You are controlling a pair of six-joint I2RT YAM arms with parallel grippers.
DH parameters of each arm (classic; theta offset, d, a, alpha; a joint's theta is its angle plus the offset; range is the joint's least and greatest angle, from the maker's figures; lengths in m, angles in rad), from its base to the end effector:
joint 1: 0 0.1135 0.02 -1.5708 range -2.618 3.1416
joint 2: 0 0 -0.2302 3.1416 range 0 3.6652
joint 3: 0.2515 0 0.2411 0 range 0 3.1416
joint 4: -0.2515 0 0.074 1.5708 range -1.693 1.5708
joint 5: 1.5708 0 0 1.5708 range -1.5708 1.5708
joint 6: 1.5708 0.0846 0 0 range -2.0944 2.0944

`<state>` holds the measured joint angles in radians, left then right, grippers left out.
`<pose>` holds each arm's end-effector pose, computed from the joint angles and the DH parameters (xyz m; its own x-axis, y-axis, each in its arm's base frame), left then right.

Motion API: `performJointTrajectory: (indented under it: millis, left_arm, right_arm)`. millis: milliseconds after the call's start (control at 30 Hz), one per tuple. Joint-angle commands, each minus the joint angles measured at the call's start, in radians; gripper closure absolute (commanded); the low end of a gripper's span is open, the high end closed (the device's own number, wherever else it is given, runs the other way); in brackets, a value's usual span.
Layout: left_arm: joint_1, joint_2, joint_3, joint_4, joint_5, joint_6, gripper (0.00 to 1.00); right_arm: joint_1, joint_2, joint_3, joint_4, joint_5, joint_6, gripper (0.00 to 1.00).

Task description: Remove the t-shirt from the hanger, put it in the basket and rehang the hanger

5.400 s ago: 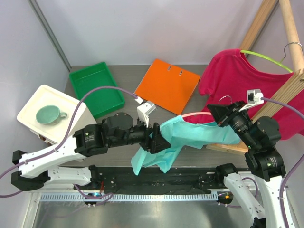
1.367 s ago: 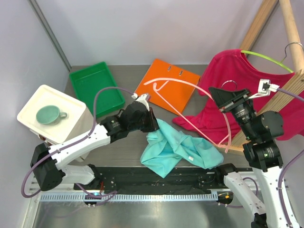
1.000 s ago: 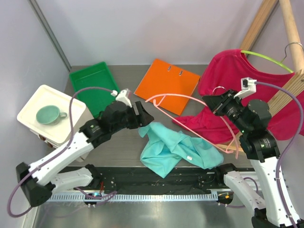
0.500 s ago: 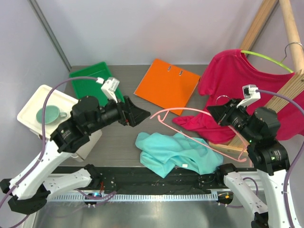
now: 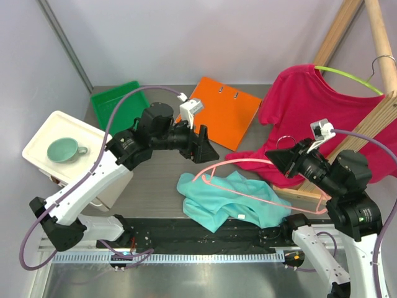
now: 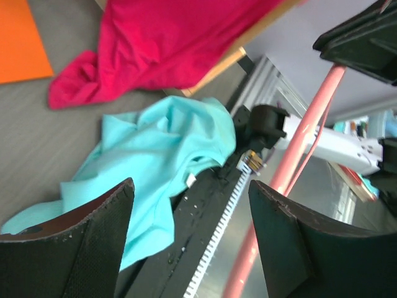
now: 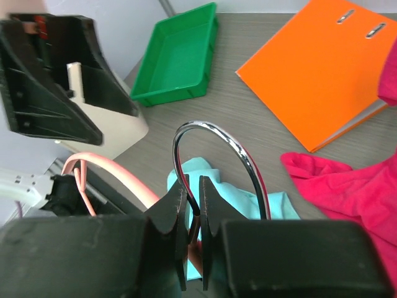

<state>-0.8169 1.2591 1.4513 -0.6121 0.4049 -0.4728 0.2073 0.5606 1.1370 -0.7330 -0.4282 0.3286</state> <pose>0.1850 -0.2457 0.3742 -0.6657 0.0975 -0.7398 0.6887 0.4620 -0.5588 0.1271 0.0626 0.3899 -0.3344 0.2297 -0.9140 -0.5079 0.7731 0.3801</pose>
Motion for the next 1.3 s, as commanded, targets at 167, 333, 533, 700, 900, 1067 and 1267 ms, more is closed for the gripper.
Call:
performJointTrajectory:
  millis: [167, 333, 533, 700, 900, 1067, 1267]
  left_arm:
    - [0.001, -0.082, -0.201, 0.251, 0.387, -0.082, 0.25]
    - [0.001, -0.128, -0.247, 0.333, 0.359, -0.144, 0.23]
    - [0.001, -0.155, -0.221, 0.374, 0.284, -0.216, 0.2]
    - [-0.001, -0.127, -0.215, 0.388, 0.366, -0.263, 0.2]
    - [-0.108, -0.119, -0.279, 0.384, 0.315, -0.239, 0.25]
    - [-0.133, -0.112, -0.281, 0.322, 0.248, -0.214, 0.37]
    - [-0.163, -0.092, -0.253, 0.318, 0.232, -0.221, 0.69]
  right_arm:
    - [-0.002, -0.041, -0.026, 0.066, -0.121, 0.009, 0.99]
    - [-0.002, -0.056, -0.059, 0.069, -0.173, 0.004, 0.99]
    - [0.003, -0.088, -0.098, 0.076, -0.204, 0.004, 0.99]
    - [0.006, -0.09, -0.091, 0.076, -0.166, 0.004, 0.99]
    - [0.006, -0.09, -0.077, 0.078, -0.119, 0.004, 0.99]
    - [0.006, -0.1, -0.077, 0.081, -0.138, 0.023, 0.99]
    - [0.006, -0.113, -0.08, 0.092, -0.122, 0.049, 0.99]
